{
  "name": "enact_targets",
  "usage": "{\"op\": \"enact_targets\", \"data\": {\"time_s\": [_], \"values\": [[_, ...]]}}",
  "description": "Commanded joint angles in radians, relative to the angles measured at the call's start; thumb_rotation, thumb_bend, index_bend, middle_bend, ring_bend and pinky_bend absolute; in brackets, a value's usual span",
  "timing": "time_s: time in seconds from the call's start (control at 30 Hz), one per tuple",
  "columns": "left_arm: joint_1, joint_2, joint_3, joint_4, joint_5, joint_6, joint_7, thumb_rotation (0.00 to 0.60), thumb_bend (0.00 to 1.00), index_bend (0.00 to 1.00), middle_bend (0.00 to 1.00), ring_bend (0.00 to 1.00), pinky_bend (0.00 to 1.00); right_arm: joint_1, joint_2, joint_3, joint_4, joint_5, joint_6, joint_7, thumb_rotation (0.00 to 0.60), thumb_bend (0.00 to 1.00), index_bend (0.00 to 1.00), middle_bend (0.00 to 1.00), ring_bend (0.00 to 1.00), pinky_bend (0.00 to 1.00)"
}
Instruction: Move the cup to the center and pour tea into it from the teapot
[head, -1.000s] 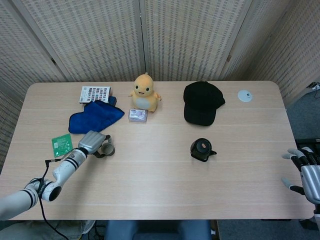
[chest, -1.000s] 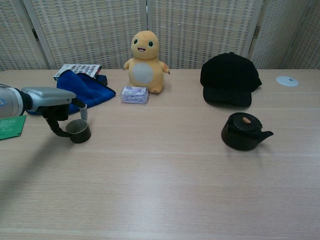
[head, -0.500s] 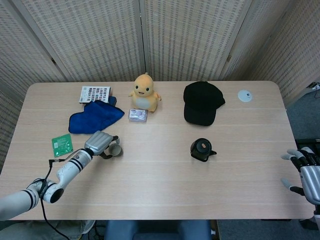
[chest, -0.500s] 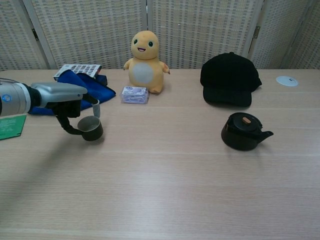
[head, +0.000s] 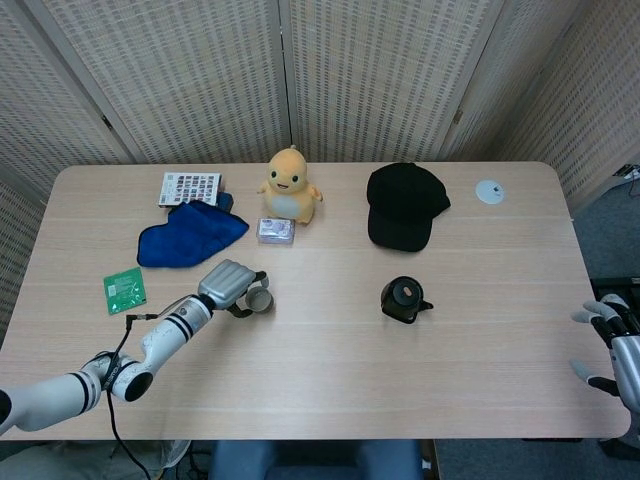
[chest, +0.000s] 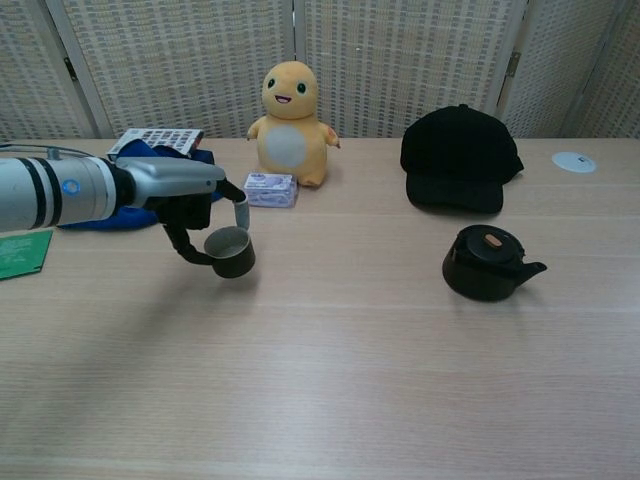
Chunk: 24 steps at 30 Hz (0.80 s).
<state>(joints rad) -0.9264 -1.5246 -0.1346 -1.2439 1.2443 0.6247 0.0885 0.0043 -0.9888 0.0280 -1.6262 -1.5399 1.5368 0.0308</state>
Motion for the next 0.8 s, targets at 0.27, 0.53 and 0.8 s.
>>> {"op": "enact_targets", "data": {"time_s": [0.27,0.53,0.8], "values": [[-0.058,-0.063,-0.014,0.035,-0.032,-0.038,0.038,0.6,0.25,0.45,0.98,0.97,0.98,-0.013,0.011,-0.004,0.007,0.0,0.012,0.014,0.6,0.11,0.33,0.25,0.17,0.22],[-0.094,-0.114,-0.016,0.077,-0.047,-0.063,0.048,0.6,0.25,0.45,0.98,0.98,0.98,-0.021,0.015,-0.004,0.013,0.004,0.018,0.023,0.6,0.11,0.33,0.25,0.17,0.22],[-0.122,-0.156,-0.021,0.117,-0.067,-0.081,0.048,0.6,0.25,0.45,0.98,0.98,0.98,-0.026,0.018,-0.003,0.014,0.007,0.019,0.026,0.6,0.11,0.33,0.25,0.17,0.22]]}}
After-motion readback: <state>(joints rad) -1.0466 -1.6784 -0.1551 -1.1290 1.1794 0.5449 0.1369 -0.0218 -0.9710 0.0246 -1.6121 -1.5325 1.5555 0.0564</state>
